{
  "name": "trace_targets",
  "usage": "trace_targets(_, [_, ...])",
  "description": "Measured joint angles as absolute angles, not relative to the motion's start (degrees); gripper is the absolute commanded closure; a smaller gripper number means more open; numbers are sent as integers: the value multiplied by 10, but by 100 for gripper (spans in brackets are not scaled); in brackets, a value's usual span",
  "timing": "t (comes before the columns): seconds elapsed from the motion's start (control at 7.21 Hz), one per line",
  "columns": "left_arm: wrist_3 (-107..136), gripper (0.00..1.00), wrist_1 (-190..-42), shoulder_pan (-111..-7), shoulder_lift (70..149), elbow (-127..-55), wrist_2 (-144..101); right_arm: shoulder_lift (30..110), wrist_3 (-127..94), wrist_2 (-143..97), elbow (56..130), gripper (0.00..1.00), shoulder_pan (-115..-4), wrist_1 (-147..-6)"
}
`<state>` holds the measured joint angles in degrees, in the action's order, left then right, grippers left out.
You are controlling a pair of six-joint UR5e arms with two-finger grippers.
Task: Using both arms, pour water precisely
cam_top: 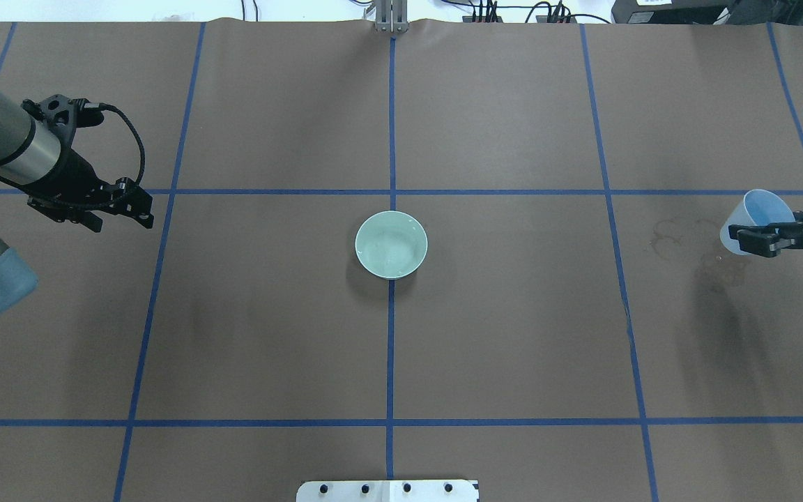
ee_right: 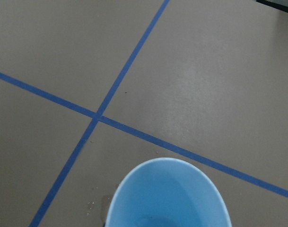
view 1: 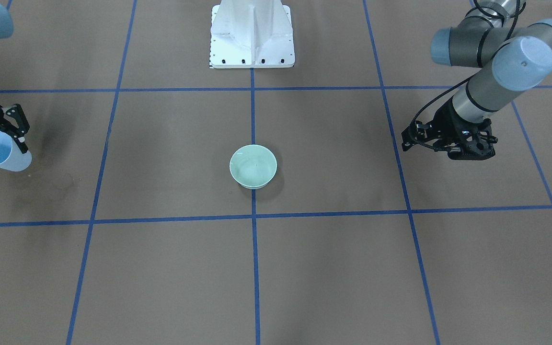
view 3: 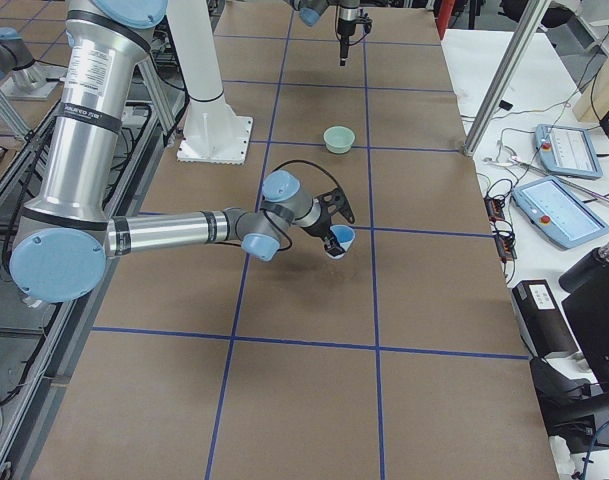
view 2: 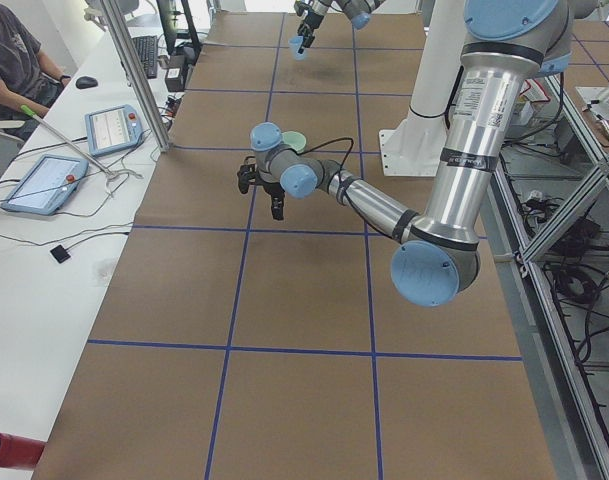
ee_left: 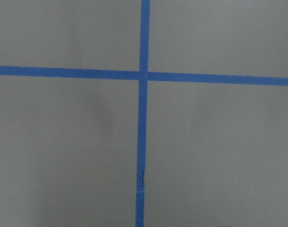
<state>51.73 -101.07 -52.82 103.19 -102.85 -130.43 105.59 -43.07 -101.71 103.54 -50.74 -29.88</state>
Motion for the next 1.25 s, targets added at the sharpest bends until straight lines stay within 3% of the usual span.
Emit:
trace_targets(0.42, [519, 12, -1011, -528, 1032, -1030, -1304, 1062, -487, -971, 989, 100, -501, -247])
trace_targets(1.25, [519, 12, -1010, -528, 1031, -1032, -1304, 1075, -547, -939, 986, 100, -435, -245])
